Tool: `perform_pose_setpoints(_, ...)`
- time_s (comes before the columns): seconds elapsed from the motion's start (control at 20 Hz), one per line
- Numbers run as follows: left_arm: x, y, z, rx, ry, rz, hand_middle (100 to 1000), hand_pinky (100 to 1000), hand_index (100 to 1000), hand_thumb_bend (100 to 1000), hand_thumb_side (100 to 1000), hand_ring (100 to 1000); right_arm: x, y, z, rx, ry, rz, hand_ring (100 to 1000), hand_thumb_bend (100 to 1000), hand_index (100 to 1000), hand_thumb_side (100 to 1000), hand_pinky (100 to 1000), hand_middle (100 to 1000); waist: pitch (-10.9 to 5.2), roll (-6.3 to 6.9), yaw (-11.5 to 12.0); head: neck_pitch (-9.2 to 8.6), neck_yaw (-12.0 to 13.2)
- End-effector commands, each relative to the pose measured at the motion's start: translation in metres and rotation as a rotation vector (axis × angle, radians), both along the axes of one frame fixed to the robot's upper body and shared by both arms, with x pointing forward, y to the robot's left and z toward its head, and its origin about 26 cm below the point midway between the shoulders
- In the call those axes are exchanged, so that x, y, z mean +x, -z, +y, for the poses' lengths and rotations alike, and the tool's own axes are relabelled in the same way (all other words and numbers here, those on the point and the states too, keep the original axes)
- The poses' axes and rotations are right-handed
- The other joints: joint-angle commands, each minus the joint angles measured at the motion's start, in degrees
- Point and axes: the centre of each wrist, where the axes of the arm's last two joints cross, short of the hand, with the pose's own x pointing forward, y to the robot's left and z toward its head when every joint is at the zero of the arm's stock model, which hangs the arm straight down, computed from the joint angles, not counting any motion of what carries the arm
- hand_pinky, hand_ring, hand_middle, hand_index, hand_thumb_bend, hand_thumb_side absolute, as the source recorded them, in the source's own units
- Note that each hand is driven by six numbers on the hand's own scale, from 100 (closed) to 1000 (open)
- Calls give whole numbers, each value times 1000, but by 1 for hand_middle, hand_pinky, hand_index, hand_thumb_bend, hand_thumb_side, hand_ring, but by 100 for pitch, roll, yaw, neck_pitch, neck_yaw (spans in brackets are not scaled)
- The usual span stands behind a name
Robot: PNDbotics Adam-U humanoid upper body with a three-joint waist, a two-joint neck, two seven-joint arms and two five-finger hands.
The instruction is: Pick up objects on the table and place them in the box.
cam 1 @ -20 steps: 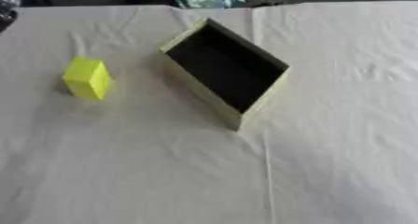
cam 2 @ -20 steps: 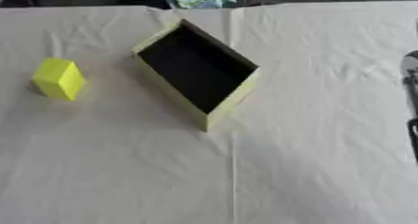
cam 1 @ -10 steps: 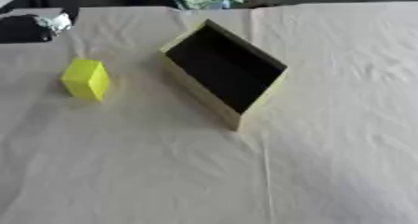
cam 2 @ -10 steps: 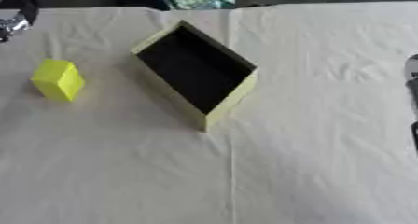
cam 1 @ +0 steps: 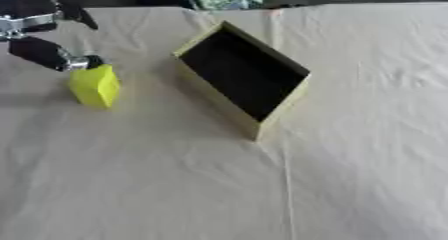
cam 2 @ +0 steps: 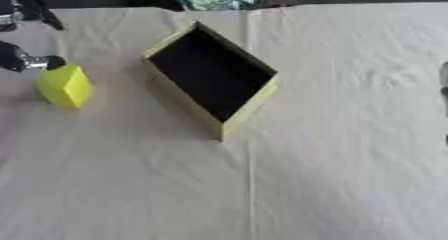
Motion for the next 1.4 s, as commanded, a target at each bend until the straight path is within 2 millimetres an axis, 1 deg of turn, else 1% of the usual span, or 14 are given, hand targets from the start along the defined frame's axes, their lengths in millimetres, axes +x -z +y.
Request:
perform_pose_setpoints(0.05, -1, -17, 16, 104, -55, 18, 914, 996, 923, 555, 652, 954, -4, -8, 1, -18, -11, -29, 760, 100, 825, 718, 744, 549, -215, 92, -10, -1, 16)
perform_pose_setpoints(0.3, 5, -14, 22, 151, -71, 107, 956, 1000, 963, 641, 647, 968, -4, -7, 2, -19, -15, -24, 758, 100, 823, 718, 744, 546, -206, 101, -31, -18, 31)
perform_pose_setpoints(0.35, 4, -15, 22, 151, -70, 111, 964, 1000, 968, 696, 669, 971, -4, -7, 2, -18, -15, -22, 757, 100, 823, 718, 744, 546, -202, 100, -34, -22, 34)
perform_pose_setpoints(0.4, 4, -17, 21, 151, -70, 109, 968, 1000, 970, 781, 724, 972, -4, -7, 2, -19, -15, -21, 756, 100, 823, 717, 744, 545, -197, 100, -36, -21, 37)
perform_pose_setpoints(0.45, 3, -19, 20, 149, -71, 105, 970, 1000, 971, 834, 760, 973, -4, -7, 2, -19, -15, -19, 756, 100, 823, 717, 744, 545, -193, 100, -38, -20, 40)
perform_pose_setpoints(0.55, 1, -22, 20, 147, -78, 92, 969, 1000, 973, 896, 807, 974, -4, -6, 2, -22, -18, -16, 755, 100, 822, 718, 744, 544, -188, 102, -39, -21, 45)
perform_pose_setpoints(0.6, 0, -23, 20, 153, -83, 87, 972, 1000, 975, 901, 809, 976, -4, -6, 2, -22, -18, -15, 755, 100, 822, 718, 744, 543, -185, 104, -40, -26, 47)
perform_pose_setpoints(0.75, -1, -24, 20, 184, -92, 85, 976, 1000, 978, 882, 783, 978, -4, -6, 2, -24, -19, -14, 754, 100, 821, 718, 744, 542, -179, 111, -42, -36, 53)
perform_pose_setpoints(0.85, 0, -23, 18, 190, -82, 89, 971, 1000, 996, 820, 718, 973, -4, -6, 3, -23, -22, -13, 754, 100, 821, 718, 744, 542, -173, 111, -48, -43, 64)
perform_pose_setpoints(1.1, 5, -13, 21, 210, -74, 127, 965, 1000, 998, 707, 618, 980, -4, -6, 3, -22, -23, -13, 752, 100, 819, 718, 744, 540, -147, 111, -89, -55, 86)
perform_pose_setpoints(1.15, 5, -11, 22, 222, -77, 136, 965, 1000, 998, 707, 618, 980, -4, -6, 3, -22, -23, -13, 752, 100, 819, 718, 744, 540, -142, 113, -94, -52, 88)
perform_pose_setpoints(1.2, 6, -10, 23, 233, -80, 144, 965, 1000, 998, 657, 585, 980, -4, -6, 3, -23, -23, -12, 751, 100, 819, 718, 744, 539, -137, 118, -98, -50, 90)
perform_pose_setpoints(1.3, 6, -7, 25, 243, -79, 156, 961, 1000, 997, 626, 570, 975, -4, -6, 3, -22, -24, -11, 751, 100, 819, 717, 744, 538, -126, 125, -102, -61, 96)
perform_pose_setpoints(1.4, 7, -3, 26, 242, -72, 166, 959, 1000, 997, 620, 563, 975, -4, -6, 3, -20, -24, -11, 750, 100, 818, 716, 744, 538, -116, 126, -108, -69, 98)
